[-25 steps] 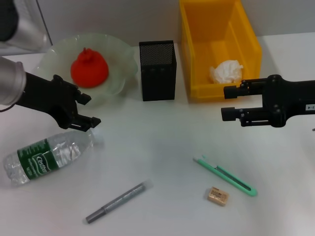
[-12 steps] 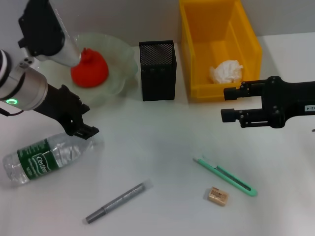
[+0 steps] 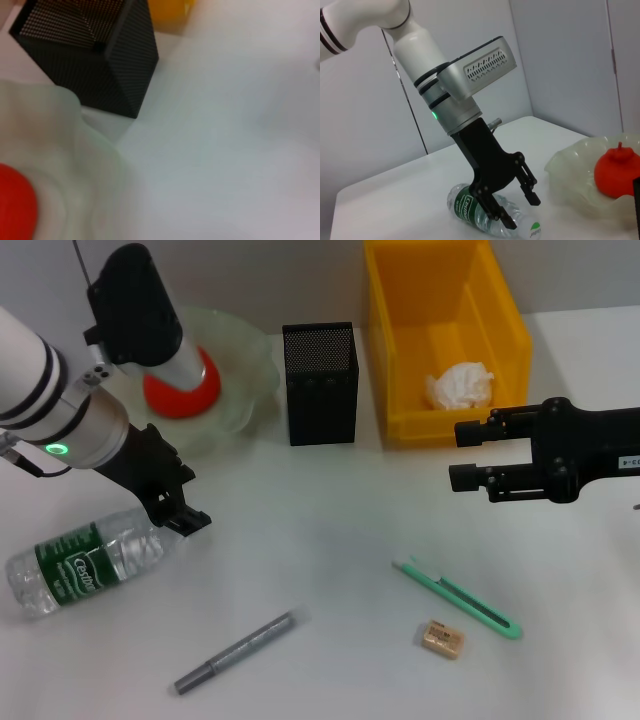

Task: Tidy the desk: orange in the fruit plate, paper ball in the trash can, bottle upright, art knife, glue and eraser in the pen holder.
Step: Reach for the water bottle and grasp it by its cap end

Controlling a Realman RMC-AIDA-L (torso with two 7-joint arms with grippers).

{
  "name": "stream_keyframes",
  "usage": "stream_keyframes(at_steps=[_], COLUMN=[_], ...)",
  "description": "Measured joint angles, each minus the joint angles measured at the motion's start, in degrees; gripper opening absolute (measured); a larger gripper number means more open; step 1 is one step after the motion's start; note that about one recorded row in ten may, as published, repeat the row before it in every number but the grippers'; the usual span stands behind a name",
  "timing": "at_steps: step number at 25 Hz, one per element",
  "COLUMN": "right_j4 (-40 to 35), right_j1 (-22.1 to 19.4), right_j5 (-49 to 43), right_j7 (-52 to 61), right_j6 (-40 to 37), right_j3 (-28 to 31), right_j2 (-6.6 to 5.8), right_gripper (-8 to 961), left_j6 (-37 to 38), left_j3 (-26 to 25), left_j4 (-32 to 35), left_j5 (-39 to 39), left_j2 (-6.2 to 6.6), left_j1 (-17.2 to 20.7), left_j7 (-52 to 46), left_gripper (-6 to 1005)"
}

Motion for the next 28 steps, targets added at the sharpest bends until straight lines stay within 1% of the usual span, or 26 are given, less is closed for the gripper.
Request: stream_keyframes(at_steps=[7,12,13,16,28], right_j4=[0.0,0.0,0.0,0.0,0.4], right_j1=[-0.1,-0.1,-0.1,-0.2,-0.4], right_j5=[-0.2,-0.9,-0.9,-0.9,-1.0], right_j7=[0.0,0.0,0.0,0.0,0.0], right_j6=[0.5,0.8,0.8,0.8,0.8], right_j3=[-0.1,-0.2,-0.2,-0.1,0.0], right_j2=[0.03,0.19,0.23,0.25,0.35], right_gripper=[631,631,631,631,630], left_j6=[-0.6,-2.0,-2.8,-3.6,-6.2], left_j3=[2.5,3.6,4.5,5.3,6.2], left_j4=[-0.4,-2.5,-3.4,-3.9,-6.5], left_j5=[0.2,0.5,0.6,0.7,2.1], left_j2=[-0.01,-0.01,-0.01,-0.01,-0.01], left_j1=[-0.6,-1.5,-1.8,-1.9,-2.5], left_j7=[-1.6,-2.6,-3.2,-3.6,-4.2], left_gripper=[607,606,606,606,605])
